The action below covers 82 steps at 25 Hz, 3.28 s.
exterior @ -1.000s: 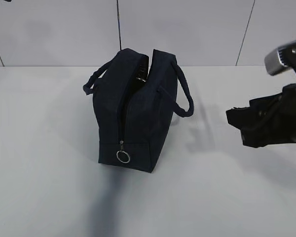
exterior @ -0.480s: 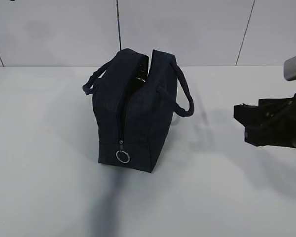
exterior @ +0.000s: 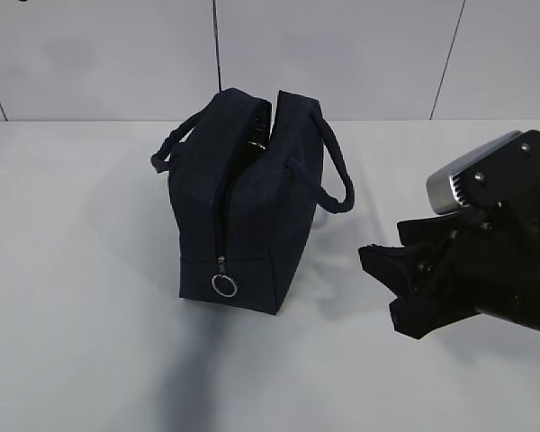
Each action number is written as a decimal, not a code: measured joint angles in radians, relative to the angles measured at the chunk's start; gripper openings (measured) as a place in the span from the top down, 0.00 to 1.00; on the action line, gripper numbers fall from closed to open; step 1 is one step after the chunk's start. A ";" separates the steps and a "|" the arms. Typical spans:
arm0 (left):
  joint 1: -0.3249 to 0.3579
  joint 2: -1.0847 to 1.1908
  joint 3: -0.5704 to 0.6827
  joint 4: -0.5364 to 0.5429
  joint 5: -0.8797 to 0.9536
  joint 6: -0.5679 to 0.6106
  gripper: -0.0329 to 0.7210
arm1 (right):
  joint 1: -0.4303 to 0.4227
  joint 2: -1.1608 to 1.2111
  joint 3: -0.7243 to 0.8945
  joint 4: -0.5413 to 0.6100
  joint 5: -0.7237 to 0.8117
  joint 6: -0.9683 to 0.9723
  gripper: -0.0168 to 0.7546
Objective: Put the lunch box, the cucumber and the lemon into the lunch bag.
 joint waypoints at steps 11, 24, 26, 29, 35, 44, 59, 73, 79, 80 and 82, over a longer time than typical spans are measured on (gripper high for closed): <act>0.000 0.000 0.000 0.000 0.000 -0.001 0.55 | 0.002 0.140 0.000 -0.475 -0.345 0.343 0.46; 0.000 0.000 0.000 0.000 0.000 -0.001 0.55 | 0.002 0.440 0.000 -0.481 -0.560 0.516 0.46; 0.000 0.000 0.000 0.000 0.000 -0.001 0.55 | 0.002 0.490 -0.004 -0.480 -0.657 0.496 0.46; 0.000 0.000 0.000 0.000 0.000 -0.002 0.55 | 0.002 0.567 -0.006 -0.476 -0.767 0.431 0.46; 0.000 0.000 0.000 0.000 0.000 -0.002 0.55 | 0.002 0.680 -0.008 -0.377 -0.904 0.349 0.46; 0.000 0.000 0.000 0.000 0.000 -0.002 0.55 | 0.002 0.774 -0.071 -0.325 -0.937 0.309 0.46; 0.000 0.000 0.000 0.000 0.000 -0.002 0.55 | 0.002 0.856 -0.167 -0.330 -0.948 0.309 0.46; 0.000 0.000 0.000 0.000 0.000 -0.002 0.55 | 0.002 0.884 -0.244 -0.387 -0.889 0.320 0.46; 0.000 0.000 0.000 0.000 0.000 -0.002 0.55 | 0.002 0.923 -0.277 -0.389 -0.889 0.332 0.46; 0.000 0.000 0.000 0.000 0.000 -0.002 0.55 | 0.002 0.931 -0.280 -0.389 -0.889 0.334 0.46; 0.000 0.000 0.000 0.000 0.000 -0.002 0.55 | 0.002 0.940 -0.286 -0.389 -0.887 0.336 0.46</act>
